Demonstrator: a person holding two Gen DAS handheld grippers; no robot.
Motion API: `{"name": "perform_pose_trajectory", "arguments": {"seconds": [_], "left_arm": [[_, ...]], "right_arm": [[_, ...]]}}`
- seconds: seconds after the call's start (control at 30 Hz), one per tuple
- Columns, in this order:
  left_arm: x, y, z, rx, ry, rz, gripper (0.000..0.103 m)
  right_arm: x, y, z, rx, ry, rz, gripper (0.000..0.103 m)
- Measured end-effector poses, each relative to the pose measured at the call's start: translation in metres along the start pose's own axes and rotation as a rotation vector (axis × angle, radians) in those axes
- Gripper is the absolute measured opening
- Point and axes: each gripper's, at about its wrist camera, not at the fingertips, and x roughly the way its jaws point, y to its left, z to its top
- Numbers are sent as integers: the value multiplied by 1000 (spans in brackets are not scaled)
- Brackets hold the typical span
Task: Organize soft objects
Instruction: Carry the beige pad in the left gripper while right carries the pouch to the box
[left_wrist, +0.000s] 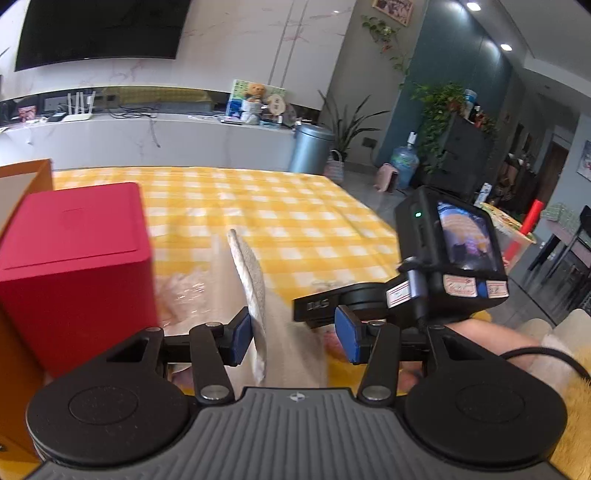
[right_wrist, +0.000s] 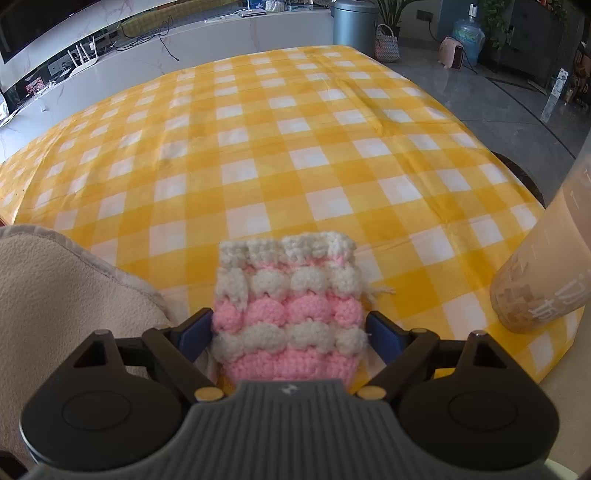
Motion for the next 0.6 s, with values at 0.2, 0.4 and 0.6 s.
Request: {"name": "perform_pose_trajectory", "arguments": {"seconds": [0.2, 0.4, 0.6], "left_arm": [[44, 3, -2, -33, 133, 115, 39], [45, 10, -2, -56, 114, 118, 8], [29, 12, 2, -65, 70, 106, 5]], "right_arm": [[-2, -7, 0, 32, -12, 33, 79], [-4, -11, 2, 30, -32, 37, 66], [-10, -15, 3, 40, -62, 54, 56]]}}
